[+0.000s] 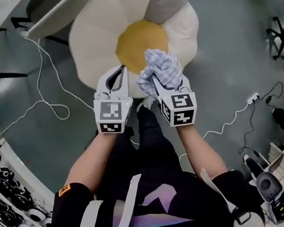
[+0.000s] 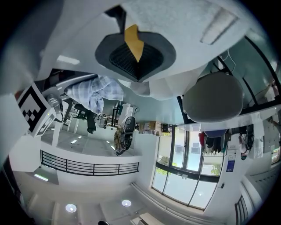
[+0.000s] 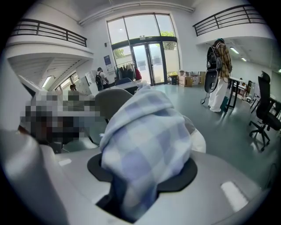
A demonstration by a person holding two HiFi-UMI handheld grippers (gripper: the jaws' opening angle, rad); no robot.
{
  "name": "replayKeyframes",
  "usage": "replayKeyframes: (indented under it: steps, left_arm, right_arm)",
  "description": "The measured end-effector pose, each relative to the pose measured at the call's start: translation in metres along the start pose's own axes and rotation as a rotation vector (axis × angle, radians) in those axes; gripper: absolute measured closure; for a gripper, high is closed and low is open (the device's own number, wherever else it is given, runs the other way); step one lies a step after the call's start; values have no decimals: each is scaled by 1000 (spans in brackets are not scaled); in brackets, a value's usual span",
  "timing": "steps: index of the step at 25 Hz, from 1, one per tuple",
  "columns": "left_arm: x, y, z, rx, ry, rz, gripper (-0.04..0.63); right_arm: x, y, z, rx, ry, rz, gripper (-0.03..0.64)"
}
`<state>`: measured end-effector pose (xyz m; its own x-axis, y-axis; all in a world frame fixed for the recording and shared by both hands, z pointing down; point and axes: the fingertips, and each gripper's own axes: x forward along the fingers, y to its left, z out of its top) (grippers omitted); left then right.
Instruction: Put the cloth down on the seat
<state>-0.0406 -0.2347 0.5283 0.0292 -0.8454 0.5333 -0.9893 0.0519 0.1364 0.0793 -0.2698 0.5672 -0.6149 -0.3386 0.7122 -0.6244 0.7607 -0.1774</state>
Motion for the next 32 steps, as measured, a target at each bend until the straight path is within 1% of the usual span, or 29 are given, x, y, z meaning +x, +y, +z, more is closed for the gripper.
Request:
replayKeyframes:
  steps: [6,12,15,18,20,22,26,32]
  left_arm:
    - [35,17,-45,5,48,-31,597]
    - [71,46,-94,18,90,-8,597]
    - [81,54,-121,18,126,-4,597]
    - [93,62,-143,23,144,5,597]
    - [103,65,-158,14,158,9,597]
    - [114,66,-174,7,178,4,597]
    - [137,66,-203,18,216,-12,597]
    - [173,74,-234,25,250,-11,597]
  right_arm:
    - [61,-9,-24,1,47,-16,390]
    - [124,-17,-50,-8,74,-15,388]
    - [147,-19,-75,-7,104,-11,385]
    - [176,-23,-97,-24,128,1,383]
    - [191,-29,-108,-29,141,4,383]
    - [205,-35,-119,-23,155,0,382]
    - [230,-49,-135,9,173,-16,382]
    - [274,-68,-154,35,194,-31,379]
